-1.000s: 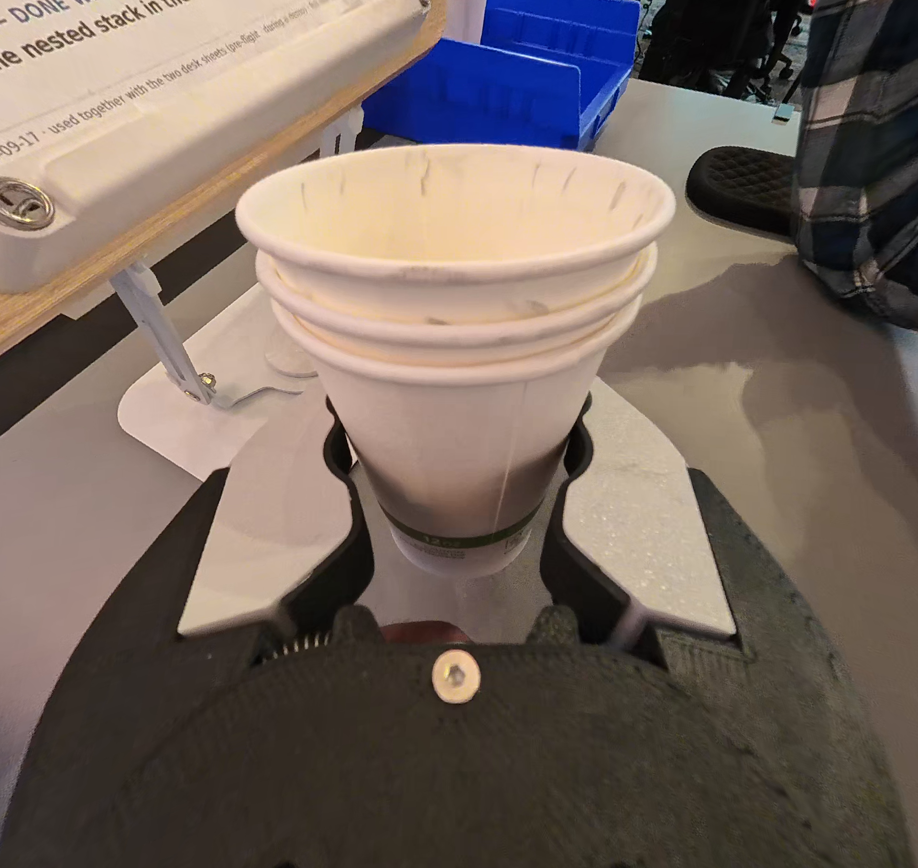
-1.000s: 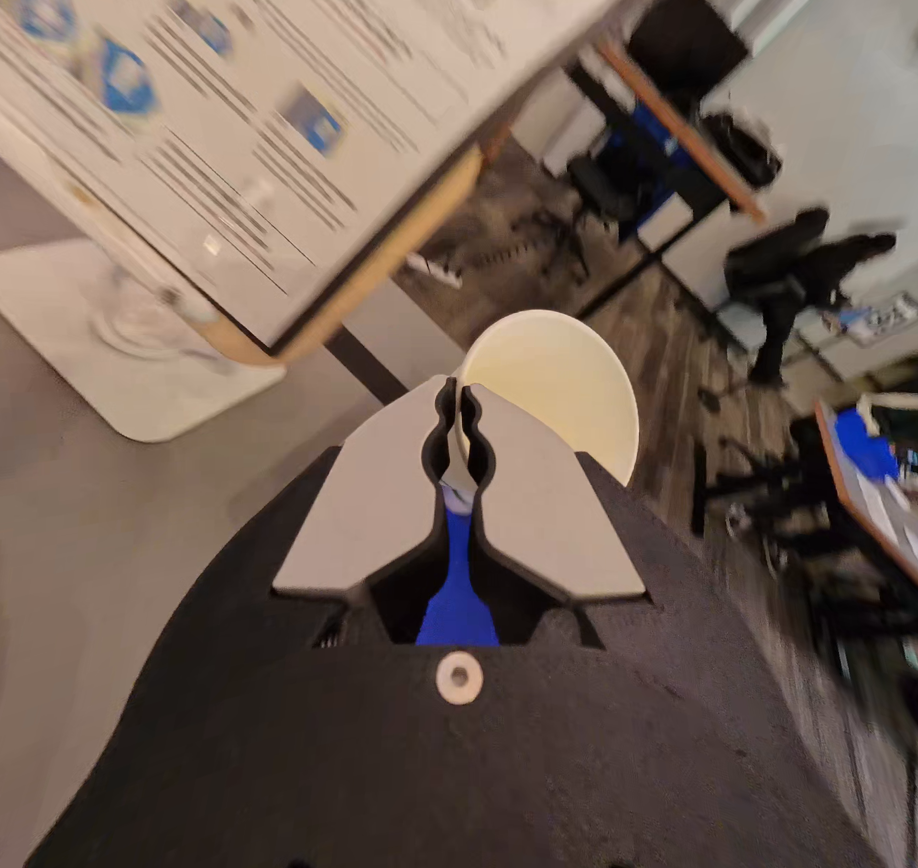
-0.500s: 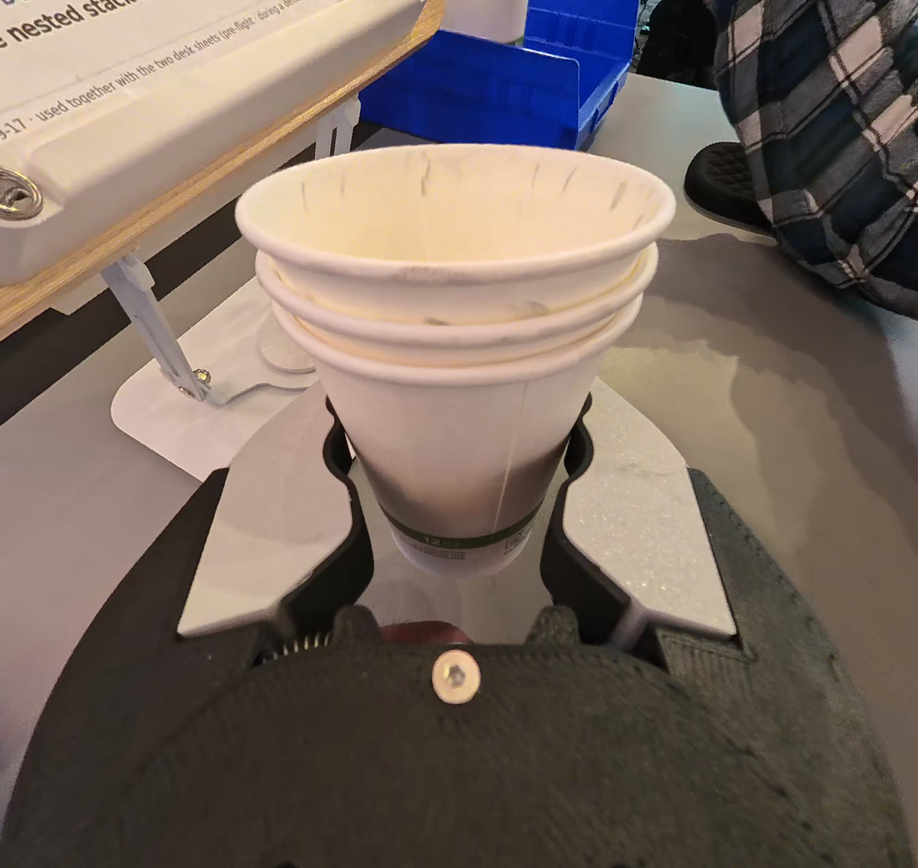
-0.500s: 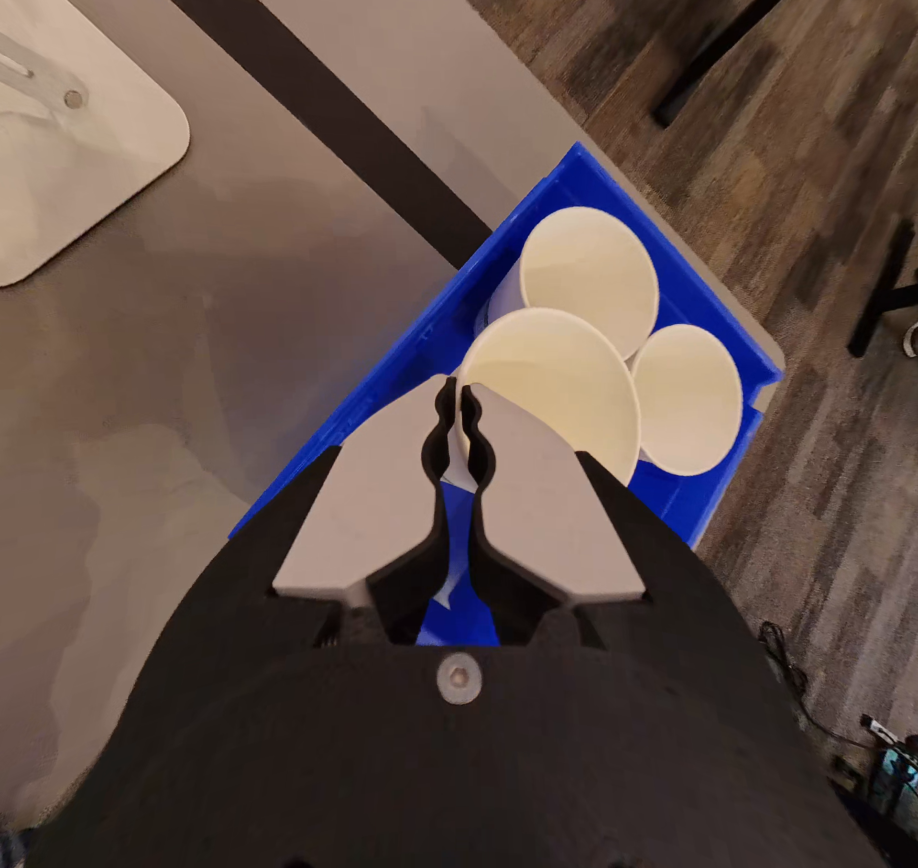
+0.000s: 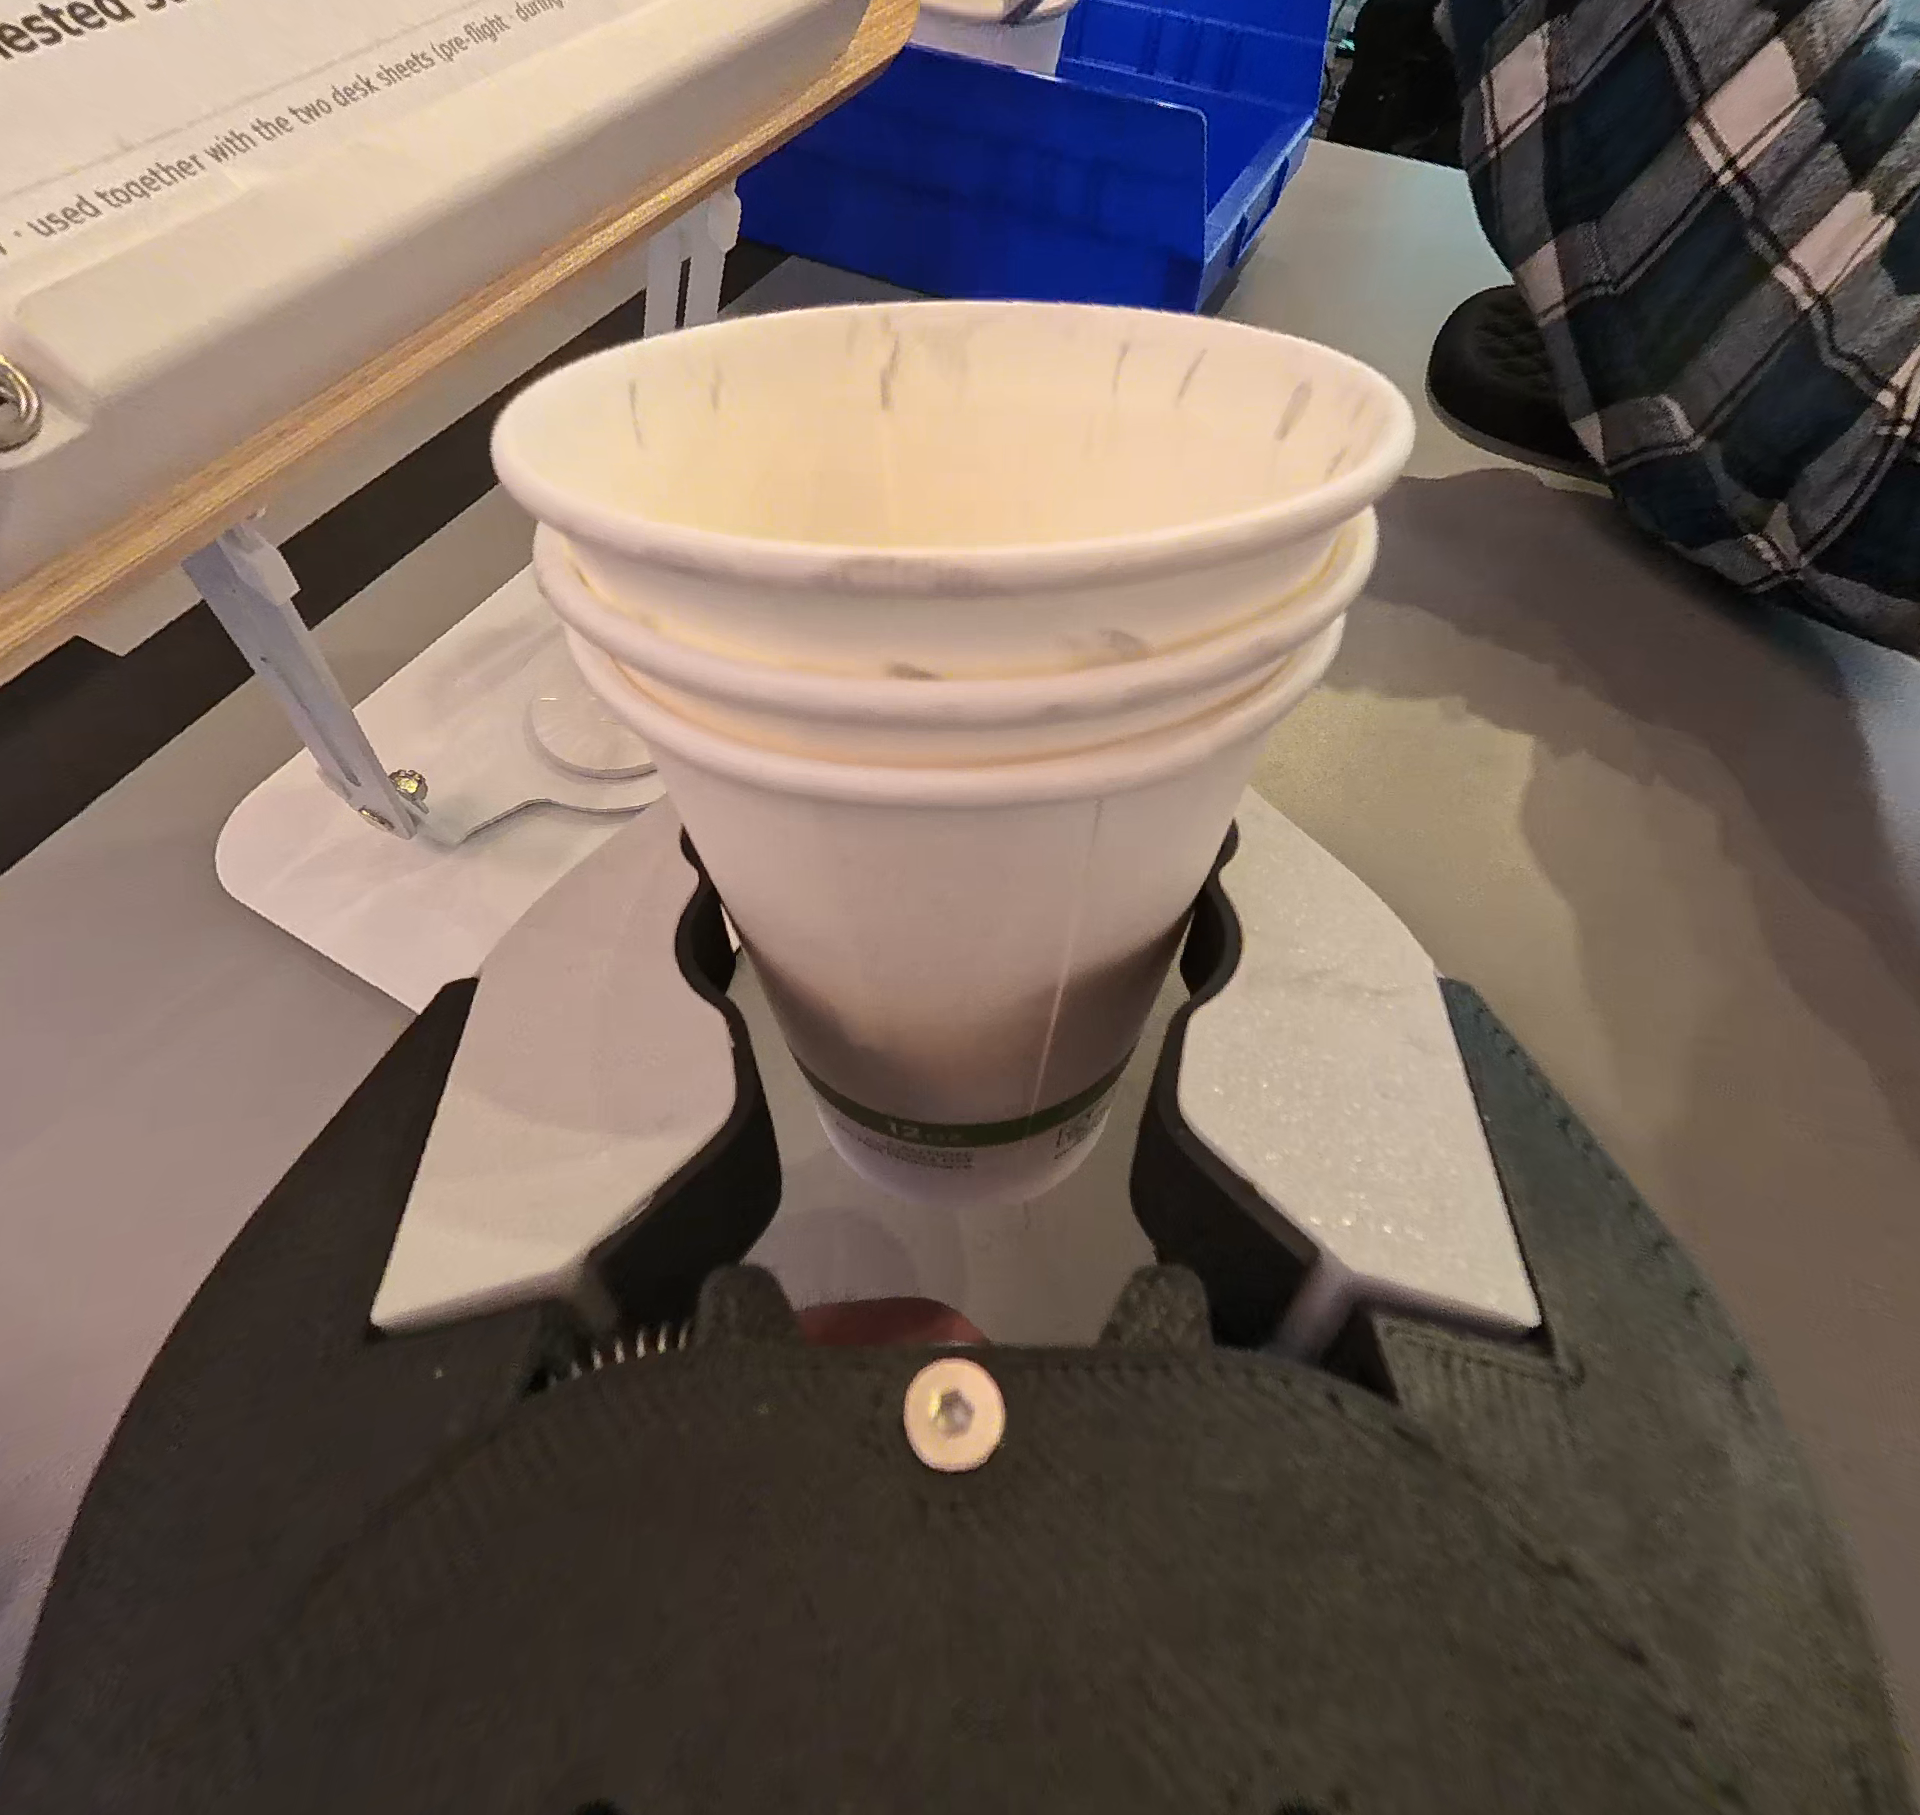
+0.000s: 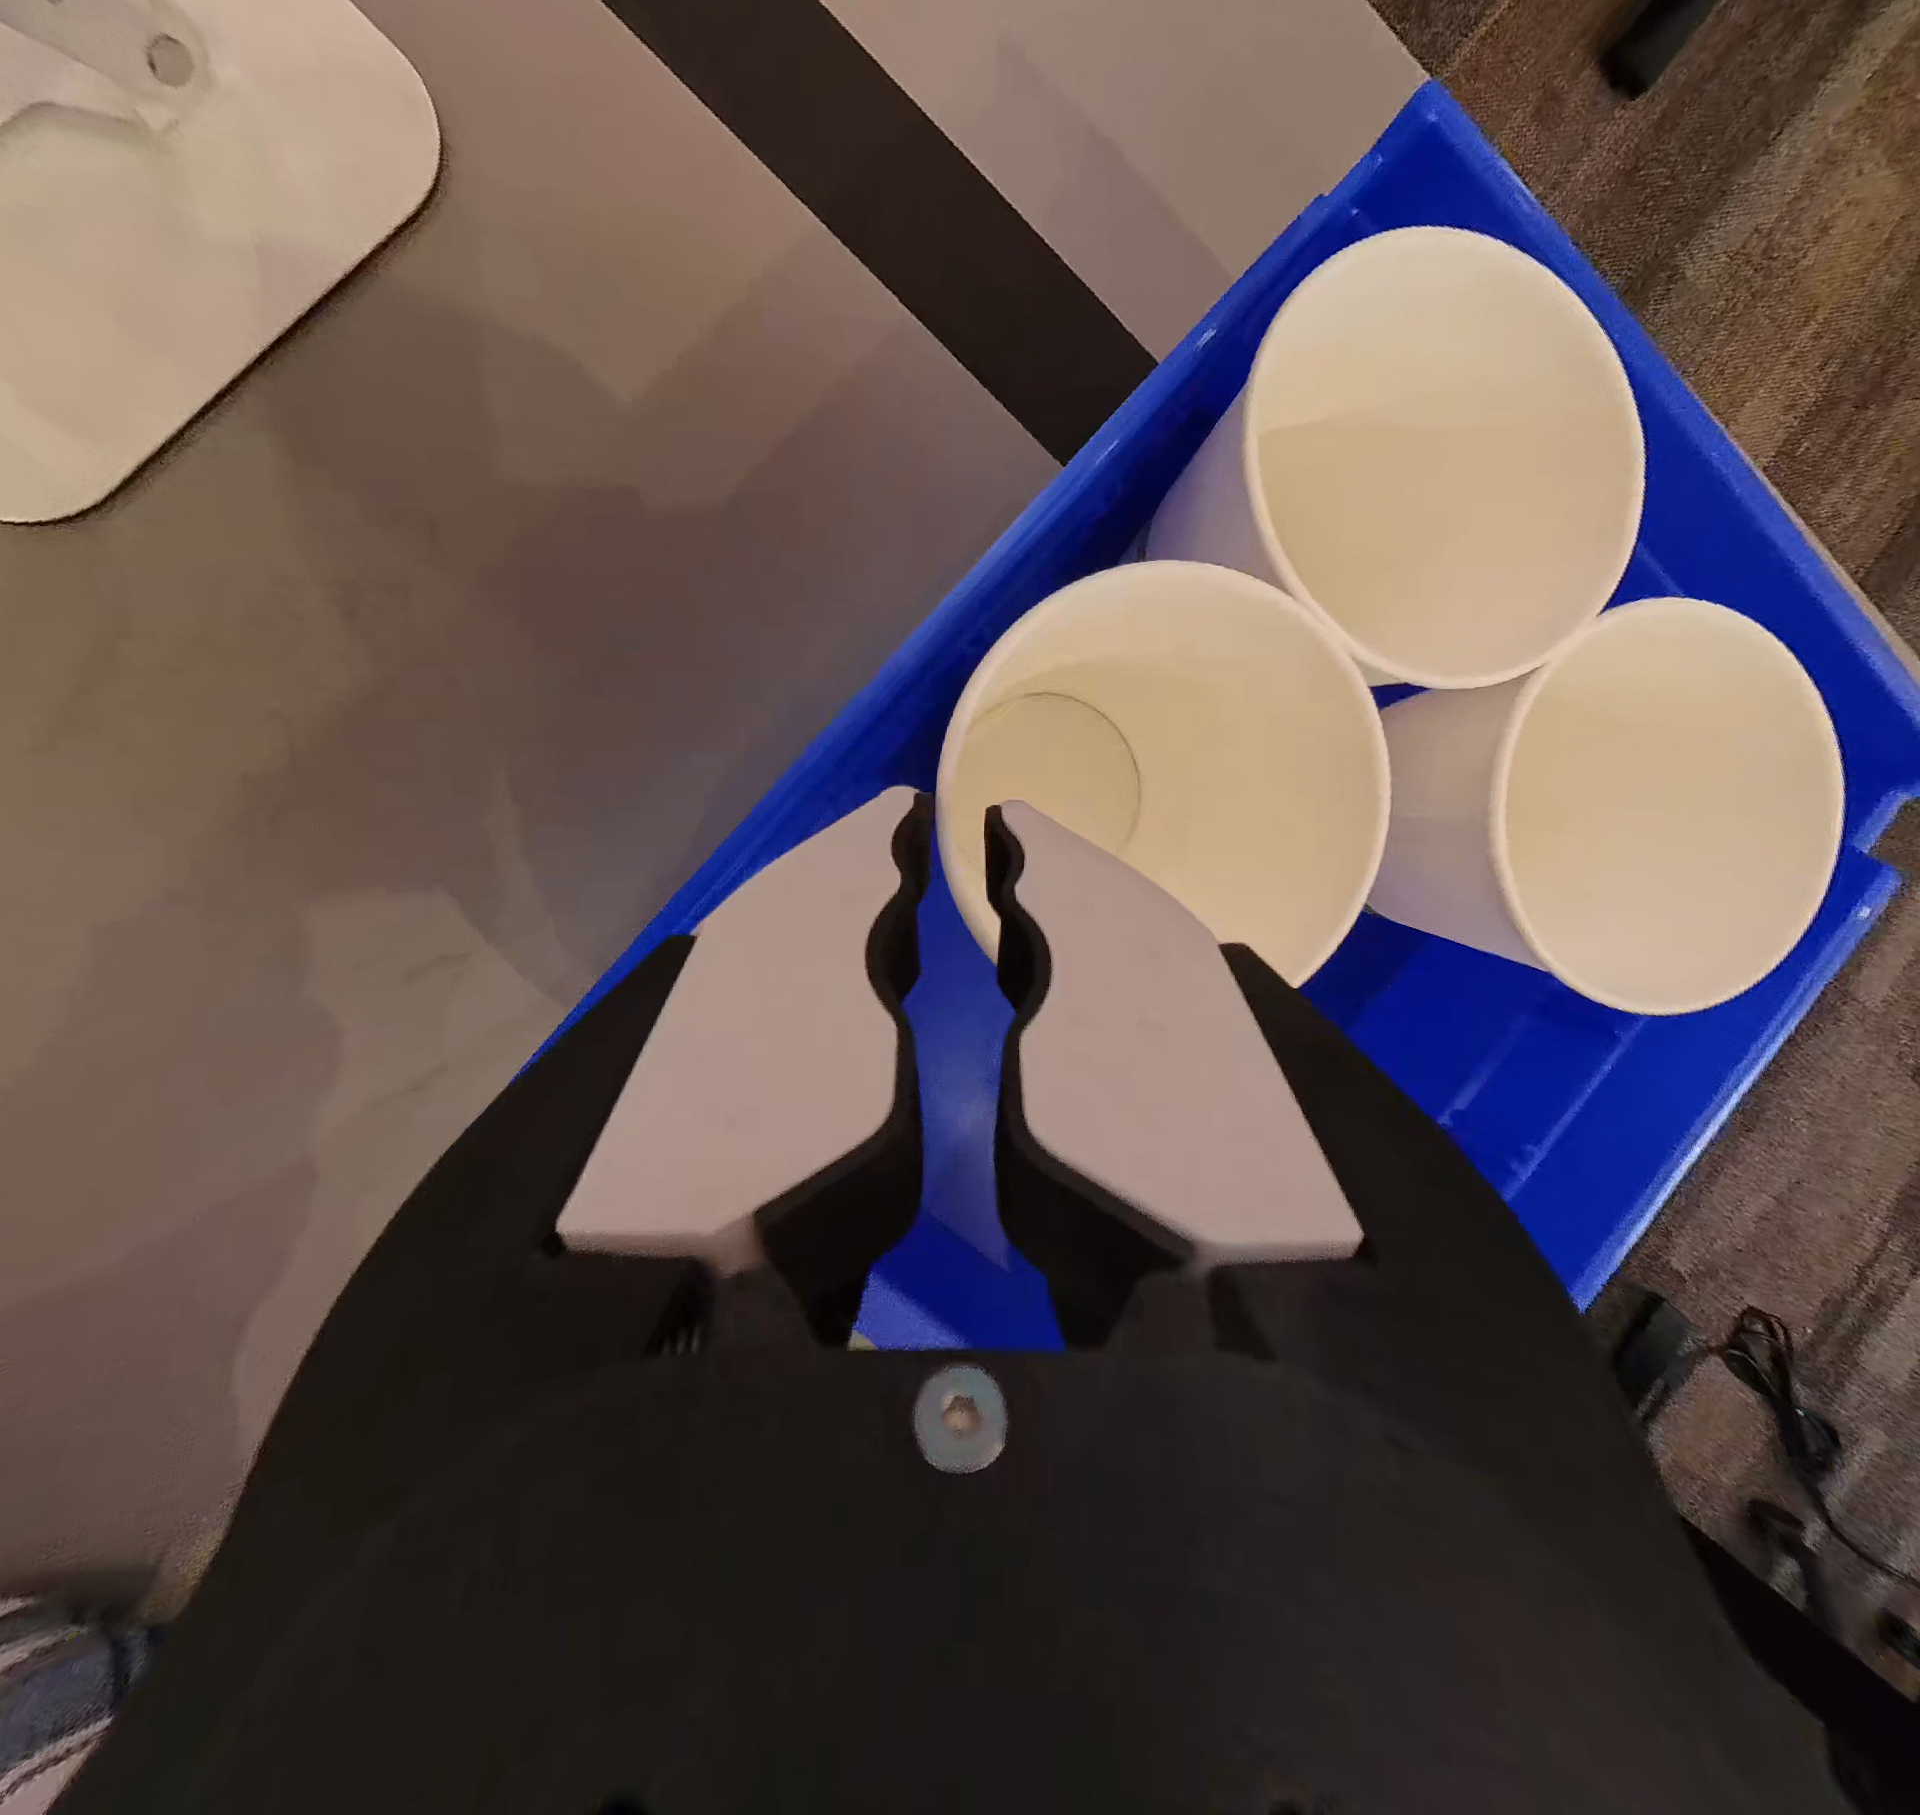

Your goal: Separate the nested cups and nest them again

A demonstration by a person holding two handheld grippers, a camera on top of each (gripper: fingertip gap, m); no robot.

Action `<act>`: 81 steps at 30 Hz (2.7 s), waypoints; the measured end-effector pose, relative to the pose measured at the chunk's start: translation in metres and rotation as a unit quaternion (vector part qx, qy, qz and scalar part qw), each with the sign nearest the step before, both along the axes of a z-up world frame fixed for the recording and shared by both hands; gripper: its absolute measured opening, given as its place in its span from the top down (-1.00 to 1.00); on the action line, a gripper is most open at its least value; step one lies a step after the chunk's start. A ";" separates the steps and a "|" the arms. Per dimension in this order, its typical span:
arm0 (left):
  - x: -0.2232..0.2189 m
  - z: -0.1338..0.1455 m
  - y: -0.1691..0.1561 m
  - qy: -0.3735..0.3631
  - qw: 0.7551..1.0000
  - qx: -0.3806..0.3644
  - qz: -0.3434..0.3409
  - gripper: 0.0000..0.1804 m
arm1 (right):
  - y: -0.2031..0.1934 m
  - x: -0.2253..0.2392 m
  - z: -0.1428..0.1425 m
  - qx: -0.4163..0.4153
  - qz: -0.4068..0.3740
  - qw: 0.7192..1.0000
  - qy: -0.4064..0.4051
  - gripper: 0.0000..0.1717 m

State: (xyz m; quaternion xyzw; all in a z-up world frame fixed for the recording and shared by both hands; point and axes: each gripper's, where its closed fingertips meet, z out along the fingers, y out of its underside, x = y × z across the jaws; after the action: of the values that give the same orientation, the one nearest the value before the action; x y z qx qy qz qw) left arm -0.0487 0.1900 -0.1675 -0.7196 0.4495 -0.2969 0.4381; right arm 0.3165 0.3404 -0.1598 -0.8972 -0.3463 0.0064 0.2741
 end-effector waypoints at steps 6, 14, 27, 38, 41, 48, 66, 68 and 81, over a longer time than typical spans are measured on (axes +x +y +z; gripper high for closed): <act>0.000 0.001 -0.001 0.000 1.000 0.000 -0.002 0.04 | -0.005 0.001 0.014 0.017 -0.008 1.000 -0.014 0.88; 0.002 0.004 -0.002 -0.004 1.000 0.002 -0.005 0.04 | -0.020 -0.037 0.121 0.211 0.004 0.977 -0.006 0.88; 0.012 0.011 -0.007 -0.010 1.000 0.008 -0.014 0.04 | -0.091 -0.066 0.284 0.421 0.145 0.888 0.116 0.92; 0.052 0.005 -0.020 -0.005 0.999 -0.005 -0.053 0.04 | -0.078 -0.006 0.278 0.440 0.167 0.832 0.294 0.90; 0.059 0.000 -0.027 0.011 0.998 -0.002 -0.066 0.04 | -0.073 0.017 0.271 0.414 0.128 0.836 0.337 0.86; 0.058 0.007 -0.032 0.002 0.998 0.006 -0.065 0.04 | -0.082 -0.002 0.259 0.382 0.110 0.825 0.402 0.81; 0.098 0.079 0.025 0.035 0.994 0.066 -0.075 0.04 | -0.181 -0.267 0.145 0.214 0.496 0.827 0.155 0.83; 0.104 0.077 0.026 0.054 0.992 0.075 -0.083 0.04 | -0.180 -0.264 0.145 0.219 0.493 0.829 0.147 0.84; 0.096 0.077 0.028 0.090 0.988 0.105 -0.068 0.04 | -0.177 -0.267 0.130 0.175 0.485 0.846 0.139 0.95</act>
State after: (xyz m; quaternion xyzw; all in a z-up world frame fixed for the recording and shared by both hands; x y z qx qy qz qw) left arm 0.0475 0.2185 -0.0901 -0.6609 0.5642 -0.2109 0.4476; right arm 0.0497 0.1639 -0.0303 -0.5420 -0.6908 0.2022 0.4338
